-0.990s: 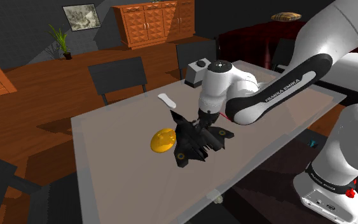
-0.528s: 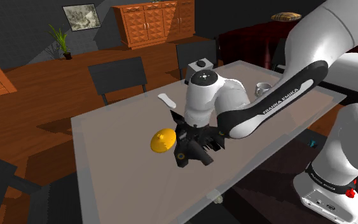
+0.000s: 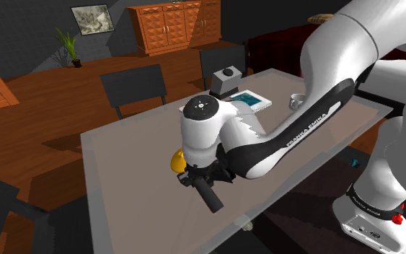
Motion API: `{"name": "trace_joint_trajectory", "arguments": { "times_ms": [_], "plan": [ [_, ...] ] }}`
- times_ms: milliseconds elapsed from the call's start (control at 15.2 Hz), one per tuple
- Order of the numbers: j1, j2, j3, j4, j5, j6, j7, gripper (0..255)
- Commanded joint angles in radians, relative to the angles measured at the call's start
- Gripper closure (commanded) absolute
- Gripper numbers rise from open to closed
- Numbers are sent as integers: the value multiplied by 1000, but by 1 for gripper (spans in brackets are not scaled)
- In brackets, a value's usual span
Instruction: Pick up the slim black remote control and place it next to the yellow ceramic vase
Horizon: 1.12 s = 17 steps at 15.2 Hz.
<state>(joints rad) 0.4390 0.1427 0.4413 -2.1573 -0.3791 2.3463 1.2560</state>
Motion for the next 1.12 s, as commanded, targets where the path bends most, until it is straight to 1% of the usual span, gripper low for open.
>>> {"name": "trace_joint_trajectory", "arguments": {
  "times_ms": [0,66,1056],
  "plan": [
    [30,58,9,70,-31,-31,51,255],
    [50,90,14,111,-45,-52,77,255],
    [87,228,-40,80,-178,88,192,255]
  ]
}}
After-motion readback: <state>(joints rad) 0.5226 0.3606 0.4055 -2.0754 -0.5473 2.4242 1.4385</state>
